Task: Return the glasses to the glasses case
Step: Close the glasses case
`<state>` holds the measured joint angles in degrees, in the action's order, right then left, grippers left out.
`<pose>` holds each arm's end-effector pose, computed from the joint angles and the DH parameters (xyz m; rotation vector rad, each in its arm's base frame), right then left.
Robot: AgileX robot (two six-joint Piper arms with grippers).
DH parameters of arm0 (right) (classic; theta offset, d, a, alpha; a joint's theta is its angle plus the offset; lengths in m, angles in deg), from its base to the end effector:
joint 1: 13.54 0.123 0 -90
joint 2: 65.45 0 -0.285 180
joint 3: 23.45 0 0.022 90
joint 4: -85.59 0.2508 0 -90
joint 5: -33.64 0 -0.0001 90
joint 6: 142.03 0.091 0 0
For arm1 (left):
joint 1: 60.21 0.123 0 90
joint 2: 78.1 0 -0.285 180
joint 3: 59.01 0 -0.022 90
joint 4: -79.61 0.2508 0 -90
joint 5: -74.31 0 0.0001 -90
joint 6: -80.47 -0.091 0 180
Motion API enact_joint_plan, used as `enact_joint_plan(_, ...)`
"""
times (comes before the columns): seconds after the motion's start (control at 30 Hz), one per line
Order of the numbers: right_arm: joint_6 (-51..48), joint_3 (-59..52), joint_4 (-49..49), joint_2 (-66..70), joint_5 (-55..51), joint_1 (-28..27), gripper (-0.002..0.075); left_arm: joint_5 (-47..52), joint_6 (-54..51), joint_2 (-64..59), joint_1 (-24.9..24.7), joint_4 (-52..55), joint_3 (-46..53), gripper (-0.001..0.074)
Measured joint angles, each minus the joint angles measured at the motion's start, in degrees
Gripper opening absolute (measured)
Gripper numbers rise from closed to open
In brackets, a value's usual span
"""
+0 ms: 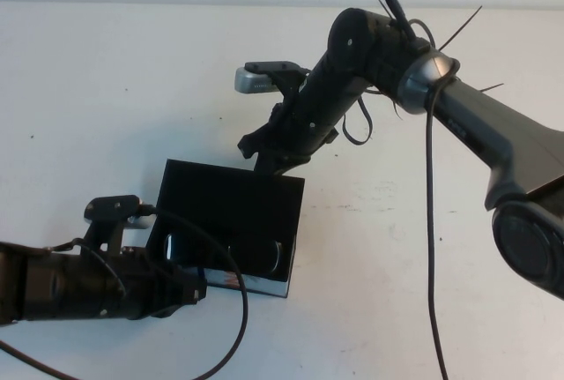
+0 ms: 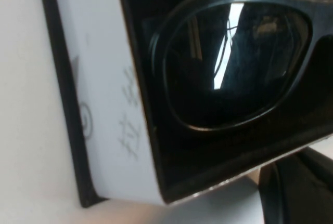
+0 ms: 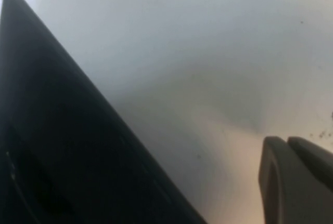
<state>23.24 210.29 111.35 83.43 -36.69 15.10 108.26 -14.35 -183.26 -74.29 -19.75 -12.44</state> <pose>0.4379 0.2816 0.1901 -0.9269 2.7149 0.6845 0.2358 -0.1109 0.1251 0.4022 2.4940 -0.8825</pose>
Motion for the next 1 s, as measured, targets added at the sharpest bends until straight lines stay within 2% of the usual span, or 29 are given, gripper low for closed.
enact_joint_plan(0.33, 0.2, -1.0, 1.2, -4.0, 0.1, 2.7, -0.0011, -0.3, 0.0, 0.0, 0.0, 0.0, -0.2, -0.0004)
enact_joint_plan(0.77, -3.7, -20.0, 1.8, -14.7, 0.2, 6.5, -0.0011, -1.4, 0.4, 0.1, 0.0, -0.1, -0.3, -0.0004)
enact_joint_plan(0.9, -3.8, -21.3, 1.9, -16.9, 0.2, 8.5, -0.0011, -4.5, 5.6, 2.4, 0.0, 3.6, -0.3, -0.0004)
enact_joint_plan(1.0, -3.8, -22.5, 1.9, -17.2, 0.2, 9.5, -0.0011, -7.4, 15.8, 5.7, 0.0, 14.4, -0.1, -0.0004)
